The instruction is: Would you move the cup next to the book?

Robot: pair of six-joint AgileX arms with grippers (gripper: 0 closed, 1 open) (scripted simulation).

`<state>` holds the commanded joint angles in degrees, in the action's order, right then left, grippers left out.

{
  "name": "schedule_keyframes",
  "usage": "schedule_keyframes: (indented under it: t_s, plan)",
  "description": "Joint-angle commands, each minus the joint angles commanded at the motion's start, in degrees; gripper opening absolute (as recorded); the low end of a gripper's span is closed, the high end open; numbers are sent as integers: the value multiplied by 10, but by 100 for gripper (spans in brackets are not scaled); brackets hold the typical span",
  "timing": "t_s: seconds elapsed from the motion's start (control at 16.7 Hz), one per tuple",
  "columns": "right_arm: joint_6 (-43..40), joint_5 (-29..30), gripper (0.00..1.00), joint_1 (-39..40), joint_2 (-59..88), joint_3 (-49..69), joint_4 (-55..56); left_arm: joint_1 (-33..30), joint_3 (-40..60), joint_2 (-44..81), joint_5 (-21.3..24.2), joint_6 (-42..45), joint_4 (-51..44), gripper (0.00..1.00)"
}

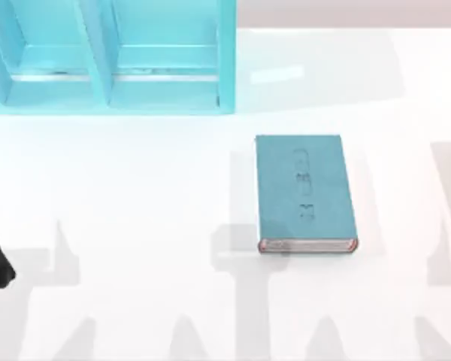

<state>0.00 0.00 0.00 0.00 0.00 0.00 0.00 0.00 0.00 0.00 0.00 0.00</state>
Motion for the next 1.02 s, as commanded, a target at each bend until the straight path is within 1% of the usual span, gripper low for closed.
schedule_keyframes:
  t_s: [0.24, 0.36, 0.48, 0.72, 1.02]
  plan:
    - [0, 0, 100, 0, 0, 0, 0, 7, 10, 13, 0, 17, -12, 100]
    - [0, 0, 100, 0, 0, 0, 0, 22, 33, 42, 0, 59, -41, 100]
    - [0, 0, 100, 0, 0, 0, 0, 44, 67, 84, 0, 124, -83, 100]
    - [0, 0, 100, 0, 0, 0, 0, 105, 159, 201, 0, 315, -198, 100]
    - [0, 0, 100, 0, 0, 0, 0, 197, 299, 378, 0, 623, -372, 100]
